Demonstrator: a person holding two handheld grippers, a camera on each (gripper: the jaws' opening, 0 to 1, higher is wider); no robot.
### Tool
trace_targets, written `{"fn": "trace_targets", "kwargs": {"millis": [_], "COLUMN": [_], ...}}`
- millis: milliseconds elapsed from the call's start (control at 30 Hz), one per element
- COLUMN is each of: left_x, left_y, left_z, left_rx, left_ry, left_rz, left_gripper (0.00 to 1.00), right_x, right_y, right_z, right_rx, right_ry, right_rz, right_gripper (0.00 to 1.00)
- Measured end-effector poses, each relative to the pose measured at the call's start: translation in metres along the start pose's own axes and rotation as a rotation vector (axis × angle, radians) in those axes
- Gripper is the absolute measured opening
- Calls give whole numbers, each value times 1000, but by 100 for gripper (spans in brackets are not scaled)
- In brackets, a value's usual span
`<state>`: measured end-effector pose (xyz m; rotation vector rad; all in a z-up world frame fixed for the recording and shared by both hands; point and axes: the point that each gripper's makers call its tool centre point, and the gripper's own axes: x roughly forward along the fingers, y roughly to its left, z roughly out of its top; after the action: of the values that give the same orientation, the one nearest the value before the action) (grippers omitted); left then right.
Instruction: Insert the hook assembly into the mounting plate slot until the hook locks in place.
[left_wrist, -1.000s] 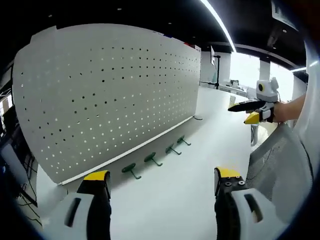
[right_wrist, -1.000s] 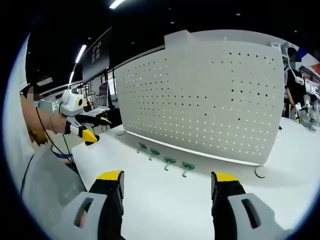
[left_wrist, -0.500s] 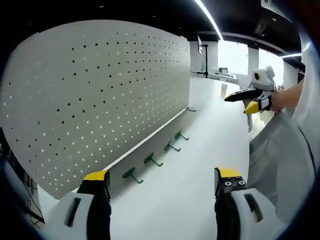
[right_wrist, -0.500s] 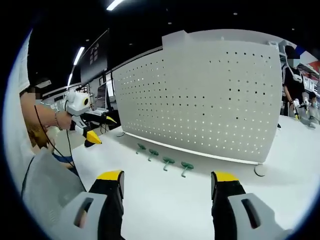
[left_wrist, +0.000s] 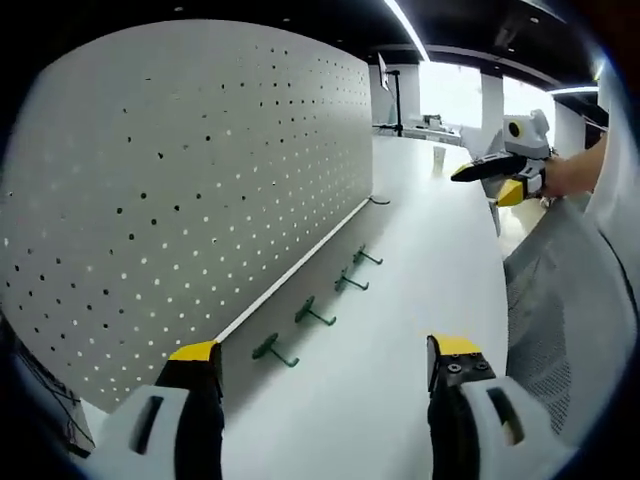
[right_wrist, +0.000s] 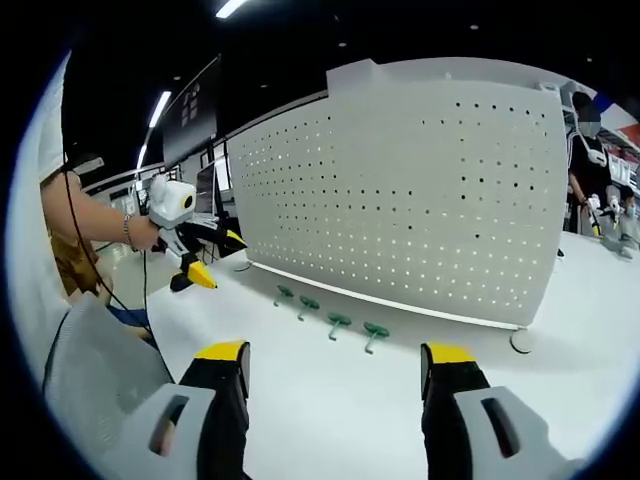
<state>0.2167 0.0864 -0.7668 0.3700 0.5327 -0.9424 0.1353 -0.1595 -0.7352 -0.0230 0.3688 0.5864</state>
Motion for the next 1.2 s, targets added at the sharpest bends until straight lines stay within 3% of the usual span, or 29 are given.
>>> {"fn": "trace_targets", "kwargs": {"millis": [200, 700, 1200], "left_x": [9, 31, 52], "left_y": [9, 17, 18], "left_z": [-9, -7, -21], "left_rx": [4, 67, 105], "left_ry": [41, 102, 189], "left_rz": [-12, -69, -148], "left_gripper": [86, 87, 88], "right_x": [-1, 0, 0], "right_y": [0, 0, 1], "right_z": [0, -2, -3], "right_rx": [4, 1, 9], "right_ry": [0, -2, 0], "right_rz": [0, 2, 4], "right_gripper": [66, 67, 68]}}
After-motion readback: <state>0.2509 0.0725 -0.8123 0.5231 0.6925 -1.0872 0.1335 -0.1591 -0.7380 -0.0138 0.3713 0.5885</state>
